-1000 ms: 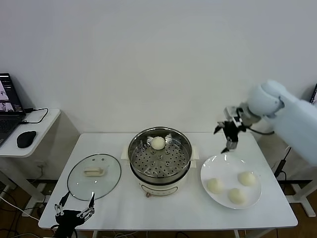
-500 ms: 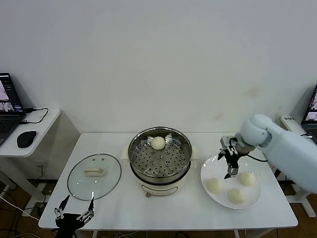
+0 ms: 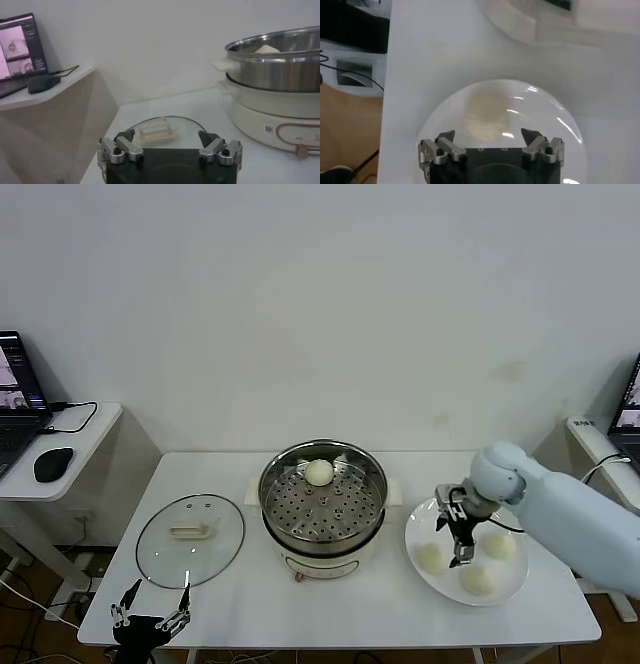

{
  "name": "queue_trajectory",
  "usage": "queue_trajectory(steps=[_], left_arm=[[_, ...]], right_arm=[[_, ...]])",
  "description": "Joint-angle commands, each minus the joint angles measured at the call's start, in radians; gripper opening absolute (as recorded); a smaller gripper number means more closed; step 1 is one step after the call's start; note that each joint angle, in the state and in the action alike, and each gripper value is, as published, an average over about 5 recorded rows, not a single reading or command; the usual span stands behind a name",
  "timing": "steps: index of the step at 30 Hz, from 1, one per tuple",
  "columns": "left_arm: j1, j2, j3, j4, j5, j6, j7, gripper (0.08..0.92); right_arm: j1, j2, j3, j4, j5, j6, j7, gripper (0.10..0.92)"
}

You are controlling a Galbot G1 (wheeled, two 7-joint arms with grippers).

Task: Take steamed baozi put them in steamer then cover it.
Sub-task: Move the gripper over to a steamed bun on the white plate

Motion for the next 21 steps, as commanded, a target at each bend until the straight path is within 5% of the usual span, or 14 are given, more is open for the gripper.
queue_trajectory(steps=[1, 21], left_arm=[[0.001, -0.001, 0.001, 0.001, 0.001, 0.000, 0.000, 0.823], [-0.003, -0.004, 0.003, 0.013, 0.002, 0.000, 0.001, 0.823]], right_arm=[[-0.032, 0.039, 0.003, -0.039, -0.020, 0.015, 0.036, 0.823], [-0.065, 0.054, 0.010, -0.068, -0.070, 0.038, 0.055, 0.823]])
